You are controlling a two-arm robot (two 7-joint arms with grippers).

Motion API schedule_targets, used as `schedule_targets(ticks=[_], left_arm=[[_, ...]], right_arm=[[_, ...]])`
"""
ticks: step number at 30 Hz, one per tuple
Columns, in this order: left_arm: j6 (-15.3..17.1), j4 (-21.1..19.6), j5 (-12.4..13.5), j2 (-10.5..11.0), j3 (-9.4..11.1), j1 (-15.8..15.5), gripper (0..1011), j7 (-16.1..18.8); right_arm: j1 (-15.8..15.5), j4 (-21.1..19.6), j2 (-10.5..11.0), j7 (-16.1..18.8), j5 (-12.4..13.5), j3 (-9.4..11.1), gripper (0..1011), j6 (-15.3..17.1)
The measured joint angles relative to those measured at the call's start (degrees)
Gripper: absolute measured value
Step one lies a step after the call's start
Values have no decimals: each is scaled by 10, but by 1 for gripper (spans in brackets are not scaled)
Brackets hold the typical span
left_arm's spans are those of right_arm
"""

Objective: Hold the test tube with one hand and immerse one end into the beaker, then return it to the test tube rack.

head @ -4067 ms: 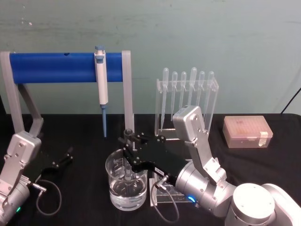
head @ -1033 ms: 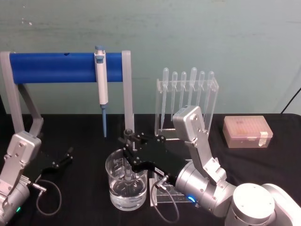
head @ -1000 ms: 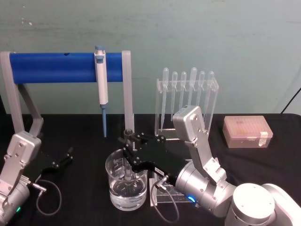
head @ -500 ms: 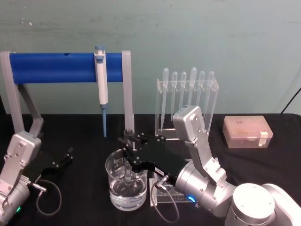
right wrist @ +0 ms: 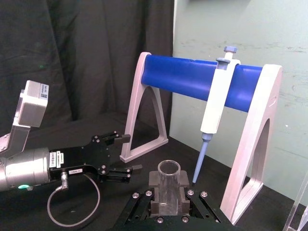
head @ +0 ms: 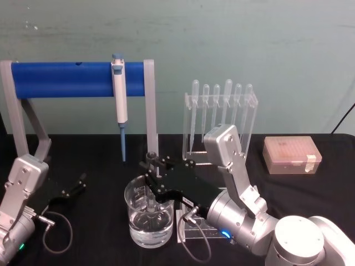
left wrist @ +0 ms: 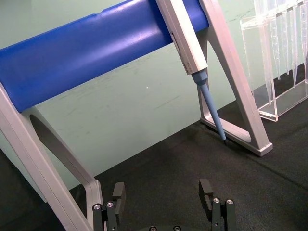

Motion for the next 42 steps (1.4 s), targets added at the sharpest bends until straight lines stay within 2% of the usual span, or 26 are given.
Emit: schedule_targets(ticks=[42], left_arm=[[0,0,0,0,0,0,1000,0]], right_arm=[[0,0,0,0,0,0,225,0]])
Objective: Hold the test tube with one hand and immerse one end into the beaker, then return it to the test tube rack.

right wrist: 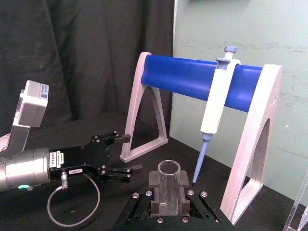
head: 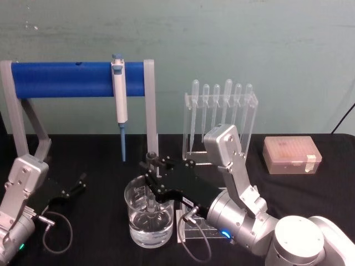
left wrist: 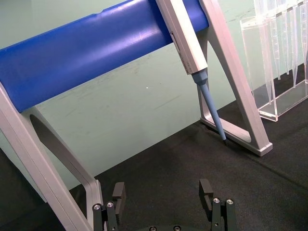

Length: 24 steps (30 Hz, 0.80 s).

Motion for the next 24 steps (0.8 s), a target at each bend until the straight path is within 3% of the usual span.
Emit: schedule_targets(ticks=[24], left_arm=[[0,0,0,0,0,0,1000,0]], right_arm=[[0,0,0,0,0,0,225,0]])
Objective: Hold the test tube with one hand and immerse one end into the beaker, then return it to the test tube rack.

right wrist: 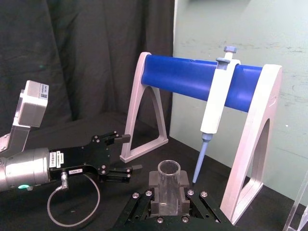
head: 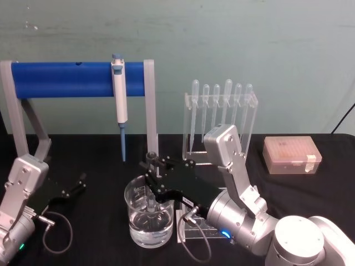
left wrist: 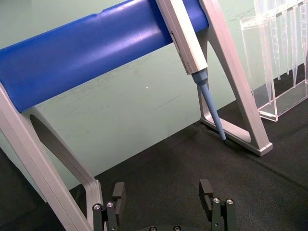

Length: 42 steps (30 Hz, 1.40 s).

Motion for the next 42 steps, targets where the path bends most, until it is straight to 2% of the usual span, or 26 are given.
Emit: schedule_targets(ticks=[42], left_arm=[[0,0,0,0,0,0,1000,0]], right_arm=[[0,0,0,0,0,0,225,0]])
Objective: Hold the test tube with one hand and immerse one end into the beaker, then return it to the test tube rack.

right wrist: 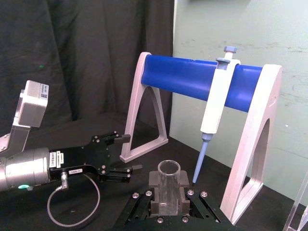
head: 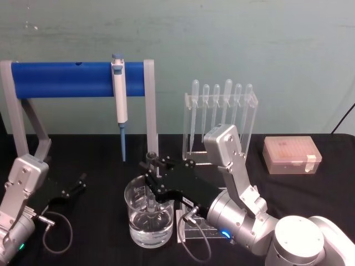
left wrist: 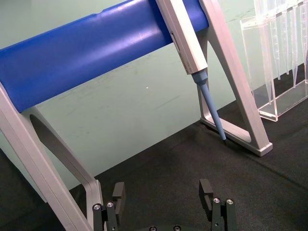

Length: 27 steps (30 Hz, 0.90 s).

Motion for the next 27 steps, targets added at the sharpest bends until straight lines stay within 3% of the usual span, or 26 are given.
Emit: schedule_targets(ticks=[27], left_arm=[[0,0,0,0,0,0,1000,0]], right_arm=[[0,0,0,0,0,0,225,0]])
